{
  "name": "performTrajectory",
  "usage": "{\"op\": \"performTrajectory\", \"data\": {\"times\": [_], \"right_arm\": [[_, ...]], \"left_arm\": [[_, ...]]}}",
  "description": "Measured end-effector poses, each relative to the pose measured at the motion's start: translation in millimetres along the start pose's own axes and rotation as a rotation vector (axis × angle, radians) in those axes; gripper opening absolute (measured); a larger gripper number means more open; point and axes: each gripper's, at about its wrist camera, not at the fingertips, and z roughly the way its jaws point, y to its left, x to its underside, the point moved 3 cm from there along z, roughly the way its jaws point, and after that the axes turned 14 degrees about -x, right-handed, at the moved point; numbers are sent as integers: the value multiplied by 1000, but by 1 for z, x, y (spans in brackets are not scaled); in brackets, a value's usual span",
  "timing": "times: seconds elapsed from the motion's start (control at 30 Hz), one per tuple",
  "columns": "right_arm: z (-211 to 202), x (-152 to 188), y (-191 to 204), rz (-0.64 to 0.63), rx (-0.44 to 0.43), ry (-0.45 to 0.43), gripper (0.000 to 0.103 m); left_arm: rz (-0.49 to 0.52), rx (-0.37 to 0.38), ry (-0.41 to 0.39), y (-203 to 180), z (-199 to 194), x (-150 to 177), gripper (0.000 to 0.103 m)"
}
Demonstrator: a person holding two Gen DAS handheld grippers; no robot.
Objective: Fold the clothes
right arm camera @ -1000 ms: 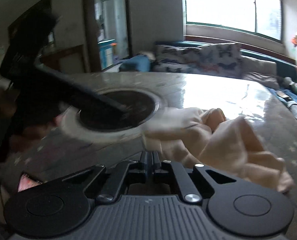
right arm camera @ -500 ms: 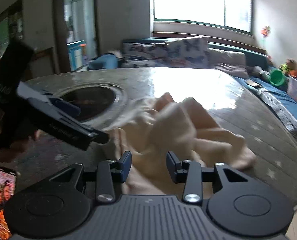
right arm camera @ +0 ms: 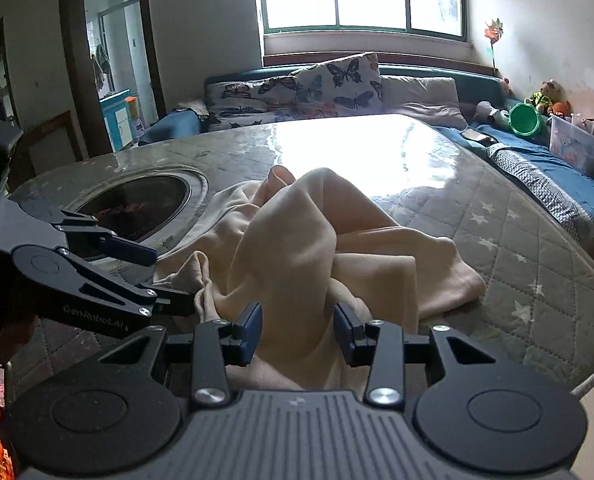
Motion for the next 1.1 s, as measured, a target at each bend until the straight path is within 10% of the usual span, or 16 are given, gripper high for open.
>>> {"op": "performTrajectory", "data": {"times": [0.17, 0.8, 0.97, 1.1], "right_arm": [[3, -2, -3, 7, 23, 0, 41], [10, -1, -2, 4, 13, 29, 39], [14, -3, 2, -5, -11, 27, 15], [12, -4, 8, -6, -30, 6, 11]], "left_arm": [[-20, 42, 18, 6, 3, -3, 51], [-89, -5, 45, 31, 20, -18, 54], [-57, 11, 30, 22, 17, -15, 17], [-53, -2, 32, 25, 14, -12, 11]]}}
